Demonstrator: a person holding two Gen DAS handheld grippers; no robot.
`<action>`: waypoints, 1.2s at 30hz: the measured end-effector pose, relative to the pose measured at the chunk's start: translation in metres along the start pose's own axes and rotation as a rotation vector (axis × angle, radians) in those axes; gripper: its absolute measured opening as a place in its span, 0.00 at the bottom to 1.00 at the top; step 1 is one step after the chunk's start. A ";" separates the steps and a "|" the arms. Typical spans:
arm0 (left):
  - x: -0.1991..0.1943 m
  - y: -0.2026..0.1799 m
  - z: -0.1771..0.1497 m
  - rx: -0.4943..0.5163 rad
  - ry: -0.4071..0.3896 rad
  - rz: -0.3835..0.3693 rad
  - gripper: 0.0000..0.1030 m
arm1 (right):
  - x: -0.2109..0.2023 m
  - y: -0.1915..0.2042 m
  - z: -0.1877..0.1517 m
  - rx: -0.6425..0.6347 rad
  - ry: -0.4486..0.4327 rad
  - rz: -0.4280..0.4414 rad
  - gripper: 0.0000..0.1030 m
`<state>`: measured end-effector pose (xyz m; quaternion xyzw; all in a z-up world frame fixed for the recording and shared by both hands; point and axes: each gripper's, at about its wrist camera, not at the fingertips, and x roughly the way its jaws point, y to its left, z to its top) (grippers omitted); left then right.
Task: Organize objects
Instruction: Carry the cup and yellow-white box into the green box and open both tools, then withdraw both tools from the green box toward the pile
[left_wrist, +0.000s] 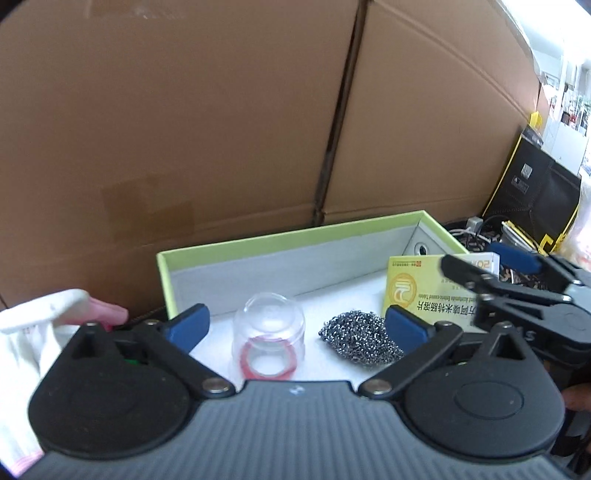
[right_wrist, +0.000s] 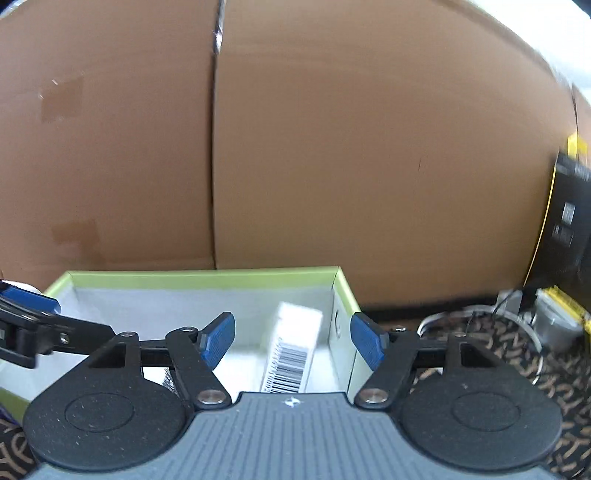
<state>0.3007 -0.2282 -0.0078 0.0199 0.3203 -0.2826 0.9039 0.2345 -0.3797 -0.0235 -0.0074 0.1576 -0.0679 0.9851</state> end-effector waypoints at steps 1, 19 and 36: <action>-0.004 0.001 0.000 -0.003 -0.007 0.000 1.00 | -0.006 0.000 0.003 -0.018 -0.008 -0.012 0.72; -0.100 -0.001 -0.013 0.016 -0.129 0.065 1.00 | -0.031 -0.016 0.003 0.164 0.141 0.051 0.63; -0.208 0.057 -0.152 -0.198 -0.138 0.179 1.00 | -0.155 0.068 -0.034 0.070 0.019 0.265 0.93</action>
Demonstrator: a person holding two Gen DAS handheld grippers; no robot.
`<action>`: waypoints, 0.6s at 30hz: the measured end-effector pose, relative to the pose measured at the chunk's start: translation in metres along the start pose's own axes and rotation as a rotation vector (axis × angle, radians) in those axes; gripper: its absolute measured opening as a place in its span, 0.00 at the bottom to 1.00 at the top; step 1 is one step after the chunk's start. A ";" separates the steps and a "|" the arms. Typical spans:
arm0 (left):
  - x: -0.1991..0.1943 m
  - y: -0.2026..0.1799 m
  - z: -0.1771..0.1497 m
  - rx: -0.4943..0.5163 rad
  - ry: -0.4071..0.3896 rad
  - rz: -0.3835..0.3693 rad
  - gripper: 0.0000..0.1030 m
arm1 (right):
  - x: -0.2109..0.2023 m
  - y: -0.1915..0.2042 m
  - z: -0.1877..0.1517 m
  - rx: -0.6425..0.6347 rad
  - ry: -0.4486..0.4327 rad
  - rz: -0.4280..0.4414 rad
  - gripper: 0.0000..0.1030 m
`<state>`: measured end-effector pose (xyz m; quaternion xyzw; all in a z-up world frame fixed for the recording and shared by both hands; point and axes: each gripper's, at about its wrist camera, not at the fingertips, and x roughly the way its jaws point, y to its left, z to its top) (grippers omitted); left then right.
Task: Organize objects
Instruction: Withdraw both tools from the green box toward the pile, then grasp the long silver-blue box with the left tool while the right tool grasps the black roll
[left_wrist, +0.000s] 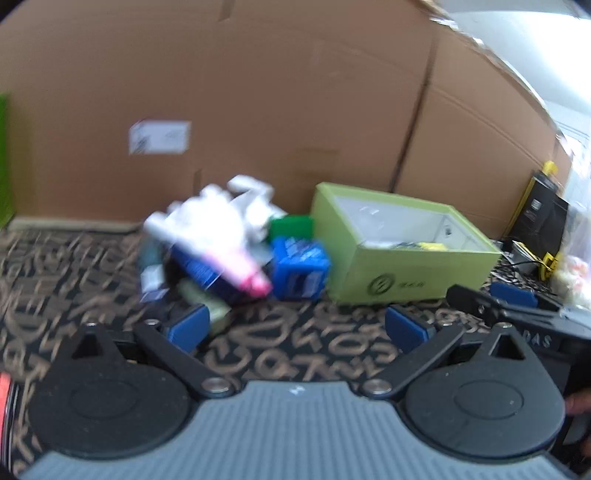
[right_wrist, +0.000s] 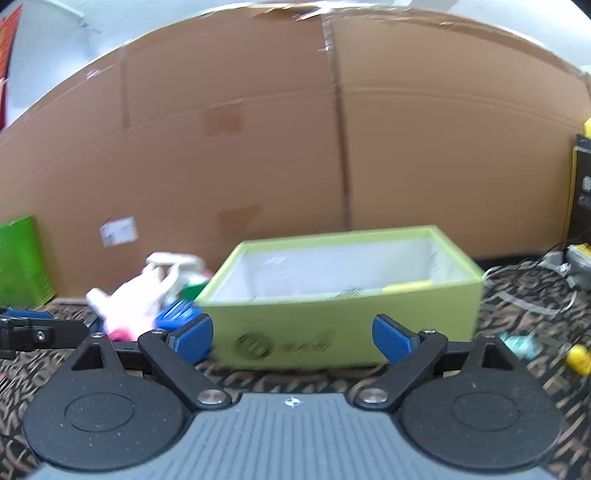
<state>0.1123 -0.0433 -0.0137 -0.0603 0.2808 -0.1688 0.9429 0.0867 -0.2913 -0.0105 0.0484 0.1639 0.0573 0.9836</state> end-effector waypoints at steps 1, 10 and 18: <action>0.000 0.007 -0.005 -0.009 0.006 0.029 1.00 | 0.000 0.006 -0.005 -0.005 0.010 0.017 0.93; -0.007 0.055 -0.024 -0.073 0.020 0.190 1.00 | 0.019 0.059 -0.037 -0.031 0.124 0.121 0.93; -0.001 0.085 -0.010 -0.113 0.031 0.250 1.00 | 0.030 0.100 -0.040 -0.127 0.144 0.191 0.88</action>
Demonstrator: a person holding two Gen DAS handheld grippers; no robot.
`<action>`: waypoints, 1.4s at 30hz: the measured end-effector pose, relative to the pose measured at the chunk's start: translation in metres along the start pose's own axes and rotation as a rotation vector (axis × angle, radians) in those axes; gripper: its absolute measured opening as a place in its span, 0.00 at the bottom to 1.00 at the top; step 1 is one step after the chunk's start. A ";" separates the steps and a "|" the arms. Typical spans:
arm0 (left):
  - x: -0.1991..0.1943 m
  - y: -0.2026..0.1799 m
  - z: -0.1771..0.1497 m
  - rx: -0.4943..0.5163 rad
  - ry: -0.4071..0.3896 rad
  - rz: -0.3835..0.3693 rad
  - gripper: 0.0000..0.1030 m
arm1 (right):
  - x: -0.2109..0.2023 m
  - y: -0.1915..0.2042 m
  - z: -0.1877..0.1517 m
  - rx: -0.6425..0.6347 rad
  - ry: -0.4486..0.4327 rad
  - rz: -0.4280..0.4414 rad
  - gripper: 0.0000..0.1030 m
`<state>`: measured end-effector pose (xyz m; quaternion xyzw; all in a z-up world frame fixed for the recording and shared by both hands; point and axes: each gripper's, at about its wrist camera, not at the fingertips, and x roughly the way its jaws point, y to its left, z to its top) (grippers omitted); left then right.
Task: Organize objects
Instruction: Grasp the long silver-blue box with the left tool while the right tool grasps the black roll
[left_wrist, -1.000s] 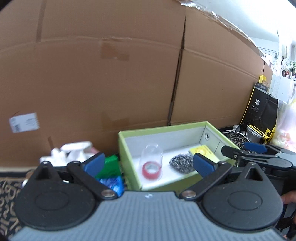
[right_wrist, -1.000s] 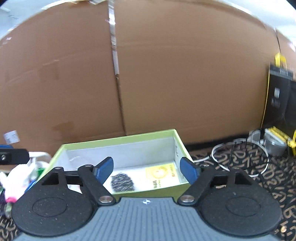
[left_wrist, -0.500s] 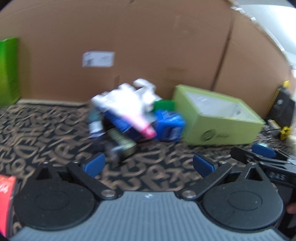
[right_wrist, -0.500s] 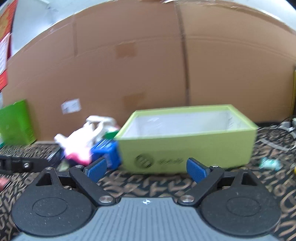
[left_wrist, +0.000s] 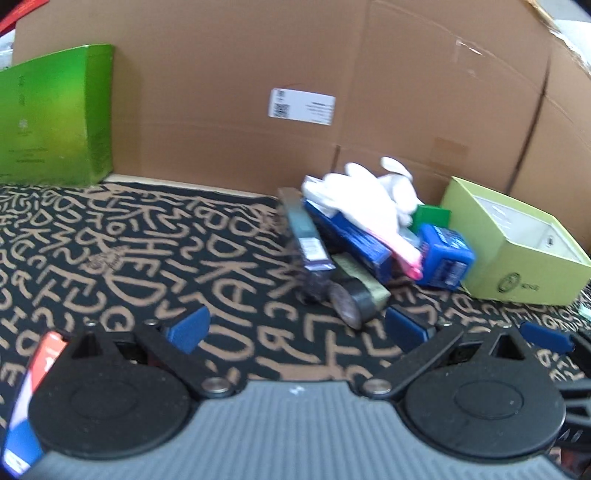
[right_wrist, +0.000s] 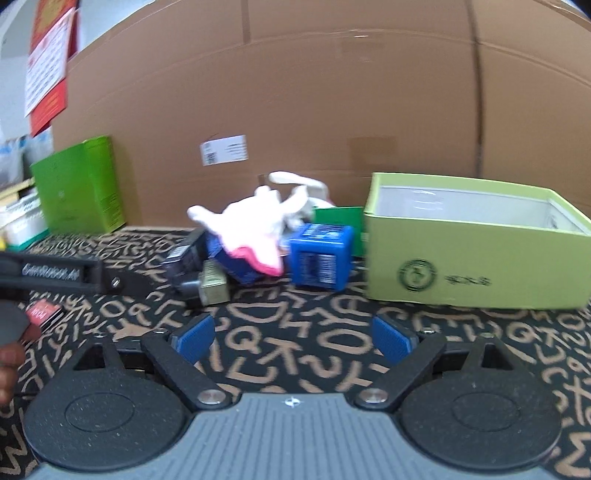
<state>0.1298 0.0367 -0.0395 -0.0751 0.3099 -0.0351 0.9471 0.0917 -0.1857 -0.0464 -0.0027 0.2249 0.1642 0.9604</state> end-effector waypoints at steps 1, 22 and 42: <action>0.001 0.002 0.003 -0.005 -0.002 0.003 1.00 | 0.005 0.004 0.002 -0.012 0.009 0.015 0.82; 0.083 0.004 0.044 0.031 0.109 -0.050 0.55 | 0.069 0.054 0.011 -0.097 0.103 0.152 0.21; 0.001 0.001 0.000 0.124 0.177 -0.111 0.35 | -0.019 0.006 -0.030 -0.035 0.171 0.136 0.23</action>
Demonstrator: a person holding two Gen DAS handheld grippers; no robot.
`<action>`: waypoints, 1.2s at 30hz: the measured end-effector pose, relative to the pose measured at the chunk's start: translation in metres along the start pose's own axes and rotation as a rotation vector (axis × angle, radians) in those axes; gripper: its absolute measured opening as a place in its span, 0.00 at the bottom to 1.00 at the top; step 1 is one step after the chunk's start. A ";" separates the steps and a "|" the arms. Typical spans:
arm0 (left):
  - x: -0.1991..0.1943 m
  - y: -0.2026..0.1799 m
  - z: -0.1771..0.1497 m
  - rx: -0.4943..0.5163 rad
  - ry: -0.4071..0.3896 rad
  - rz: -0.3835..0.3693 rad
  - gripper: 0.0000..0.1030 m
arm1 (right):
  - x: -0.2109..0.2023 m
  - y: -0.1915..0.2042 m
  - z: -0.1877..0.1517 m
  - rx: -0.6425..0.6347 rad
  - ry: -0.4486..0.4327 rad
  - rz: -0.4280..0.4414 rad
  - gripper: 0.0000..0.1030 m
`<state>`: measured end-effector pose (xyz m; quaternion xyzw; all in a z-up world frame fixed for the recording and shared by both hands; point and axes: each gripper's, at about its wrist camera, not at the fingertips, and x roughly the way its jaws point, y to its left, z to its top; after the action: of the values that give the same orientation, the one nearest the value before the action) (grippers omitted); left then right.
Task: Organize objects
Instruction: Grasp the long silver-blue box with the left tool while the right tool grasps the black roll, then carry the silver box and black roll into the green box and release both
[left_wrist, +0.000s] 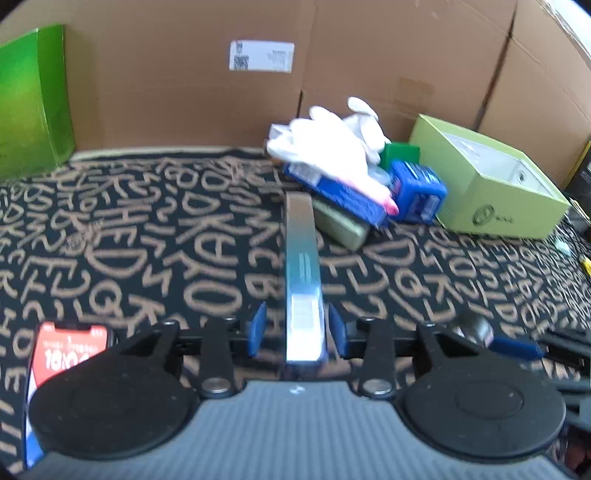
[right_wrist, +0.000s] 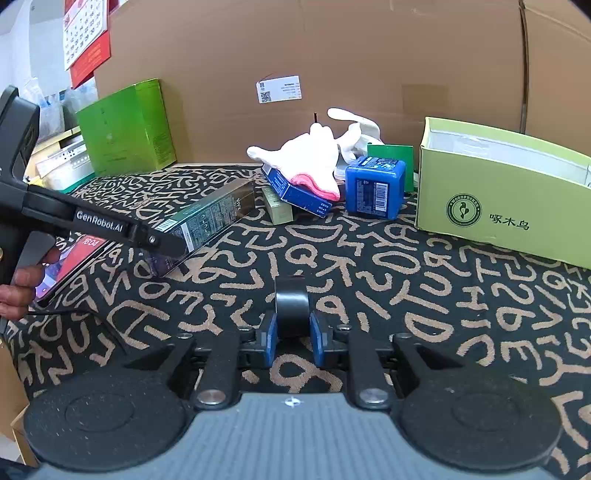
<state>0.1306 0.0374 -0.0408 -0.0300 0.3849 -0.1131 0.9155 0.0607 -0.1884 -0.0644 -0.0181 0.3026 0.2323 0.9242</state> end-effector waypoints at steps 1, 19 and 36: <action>0.003 -0.002 0.003 0.005 -0.002 0.003 0.35 | 0.002 0.001 0.000 0.001 -0.003 -0.001 0.26; 0.022 -0.016 0.012 0.062 0.057 0.014 0.21 | 0.012 -0.002 0.004 0.019 -0.022 0.029 0.21; -0.031 -0.162 0.086 0.262 -0.131 -0.324 0.21 | -0.069 -0.065 0.049 -0.001 -0.264 -0.129 0.21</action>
<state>0.1412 -0.1159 0.0640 0.0203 0.2969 -0.3058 0.9044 0.0681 -0.2668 0.0079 -0.0072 0.1765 0.1729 0.9690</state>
